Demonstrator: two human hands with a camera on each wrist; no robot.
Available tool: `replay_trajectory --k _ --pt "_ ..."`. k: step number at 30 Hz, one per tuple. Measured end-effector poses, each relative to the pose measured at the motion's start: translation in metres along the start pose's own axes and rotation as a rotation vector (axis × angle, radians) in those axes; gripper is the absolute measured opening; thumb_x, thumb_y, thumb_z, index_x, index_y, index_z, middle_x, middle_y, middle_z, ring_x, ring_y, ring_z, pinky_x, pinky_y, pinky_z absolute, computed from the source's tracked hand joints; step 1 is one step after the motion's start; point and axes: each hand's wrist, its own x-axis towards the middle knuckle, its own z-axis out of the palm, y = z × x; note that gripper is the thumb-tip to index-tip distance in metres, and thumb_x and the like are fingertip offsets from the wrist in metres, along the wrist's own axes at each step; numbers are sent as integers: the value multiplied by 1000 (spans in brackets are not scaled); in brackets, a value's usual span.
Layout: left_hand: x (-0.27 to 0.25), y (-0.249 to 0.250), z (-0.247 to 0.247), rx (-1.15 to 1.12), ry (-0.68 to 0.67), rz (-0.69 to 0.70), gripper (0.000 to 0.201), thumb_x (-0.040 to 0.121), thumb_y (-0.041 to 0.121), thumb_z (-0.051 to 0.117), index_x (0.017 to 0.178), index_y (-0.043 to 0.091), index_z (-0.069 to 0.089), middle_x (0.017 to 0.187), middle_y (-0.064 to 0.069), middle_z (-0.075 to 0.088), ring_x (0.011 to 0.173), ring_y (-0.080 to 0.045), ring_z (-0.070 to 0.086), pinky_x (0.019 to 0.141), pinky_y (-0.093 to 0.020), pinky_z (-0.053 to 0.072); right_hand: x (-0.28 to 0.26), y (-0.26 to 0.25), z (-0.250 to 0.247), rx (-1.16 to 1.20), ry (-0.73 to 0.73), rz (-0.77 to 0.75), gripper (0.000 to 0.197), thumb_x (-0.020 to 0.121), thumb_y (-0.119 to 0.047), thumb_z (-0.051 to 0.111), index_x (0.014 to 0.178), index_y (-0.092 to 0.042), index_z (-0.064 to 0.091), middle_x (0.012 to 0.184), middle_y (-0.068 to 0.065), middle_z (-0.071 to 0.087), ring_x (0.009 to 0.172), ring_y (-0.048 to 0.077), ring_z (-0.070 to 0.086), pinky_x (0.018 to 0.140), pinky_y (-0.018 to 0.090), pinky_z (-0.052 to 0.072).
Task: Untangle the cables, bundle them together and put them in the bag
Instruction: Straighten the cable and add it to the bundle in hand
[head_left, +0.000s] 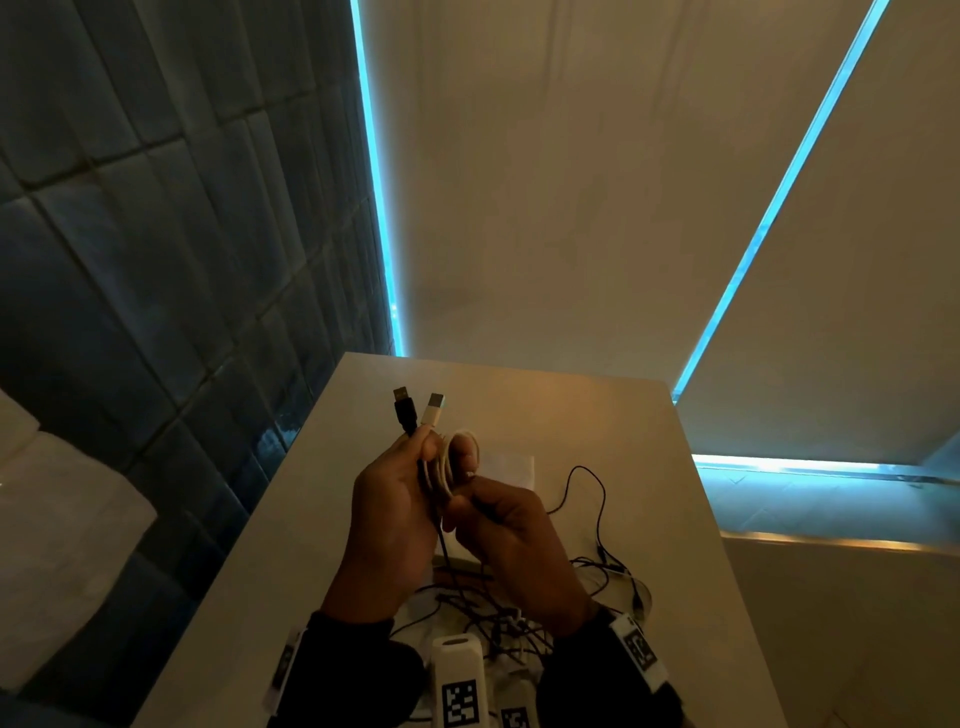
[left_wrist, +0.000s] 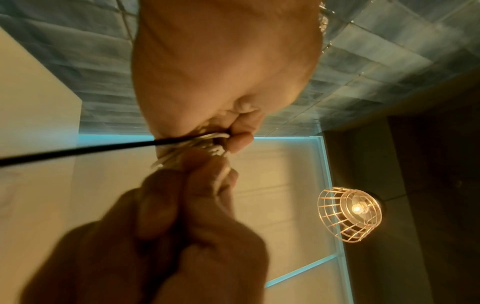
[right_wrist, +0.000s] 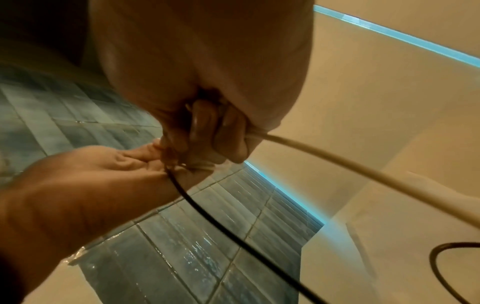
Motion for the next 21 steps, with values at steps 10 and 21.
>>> replay_trajectory --k 10,21 --pt "-6 6 3 -154 -69 93 32 99 21 31 68 13 36 71 -7 47 57 -16 40 67 -33 33 -10 22 -9 -38 42 137 26 100 -10 45 77 1 53 59 7 36 43 -1 39 47 8 39" --pt "-10 8 2 -194 -66 63 36 100 22 31 66 14 40 69 -7 50 53 -14 39 63 -29 33 -19 54 -13 -53 66 237 22 98 6 39 78 2 49 56 -4 46 46 -4 56 48 7 43"
